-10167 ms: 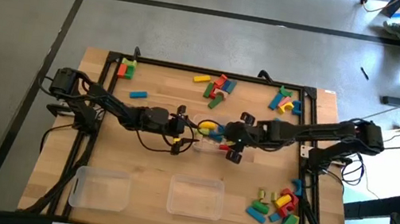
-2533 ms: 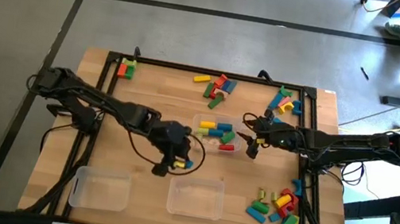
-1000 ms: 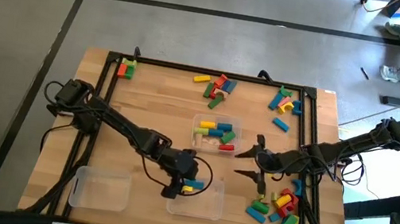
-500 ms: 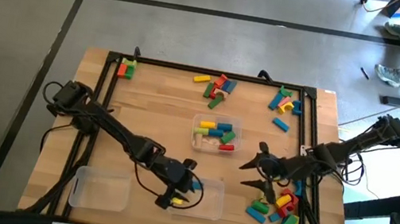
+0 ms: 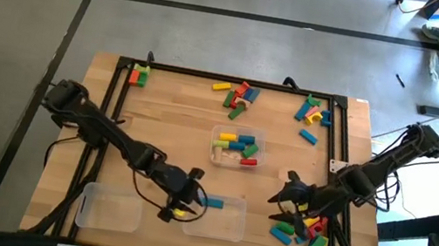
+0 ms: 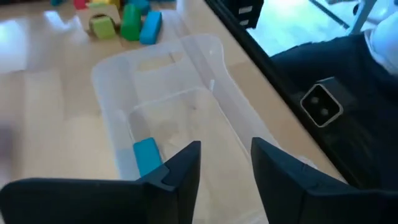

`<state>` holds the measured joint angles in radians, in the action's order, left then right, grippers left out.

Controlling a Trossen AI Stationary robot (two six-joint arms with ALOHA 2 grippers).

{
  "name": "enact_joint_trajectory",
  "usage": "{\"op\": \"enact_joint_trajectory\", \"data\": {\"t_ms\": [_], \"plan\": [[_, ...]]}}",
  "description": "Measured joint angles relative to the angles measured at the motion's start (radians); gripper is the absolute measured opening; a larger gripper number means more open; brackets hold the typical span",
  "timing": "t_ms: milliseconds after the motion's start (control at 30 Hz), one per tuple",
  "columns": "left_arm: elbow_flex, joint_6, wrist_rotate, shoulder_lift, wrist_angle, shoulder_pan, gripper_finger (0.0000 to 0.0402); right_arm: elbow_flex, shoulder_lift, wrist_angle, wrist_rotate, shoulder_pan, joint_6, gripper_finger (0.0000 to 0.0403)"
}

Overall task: Sort blocks by size
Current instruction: Put the blue rectangular block into the bottom right transparent bin

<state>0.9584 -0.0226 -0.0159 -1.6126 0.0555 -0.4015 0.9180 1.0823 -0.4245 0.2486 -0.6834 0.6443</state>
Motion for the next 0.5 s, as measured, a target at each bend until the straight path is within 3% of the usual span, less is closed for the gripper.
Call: {"op": "enact_joint_trajectory", "data": {"t_ms": [200, 500], "plan": [[-0.11, 0.033, 0.052, 0.09, 0.121, 0.002, 0.0134, 0.0, 0.076, -0.002, -0.018, -0.053, 0.131, 0.0227], [-0.182, 0.046, 0.054, 0.102, 0.278, 0.008, 0.0135, 0.0, 0.232, 0.002, -0.049, -0.13, 0.29, 0.0227]]}}
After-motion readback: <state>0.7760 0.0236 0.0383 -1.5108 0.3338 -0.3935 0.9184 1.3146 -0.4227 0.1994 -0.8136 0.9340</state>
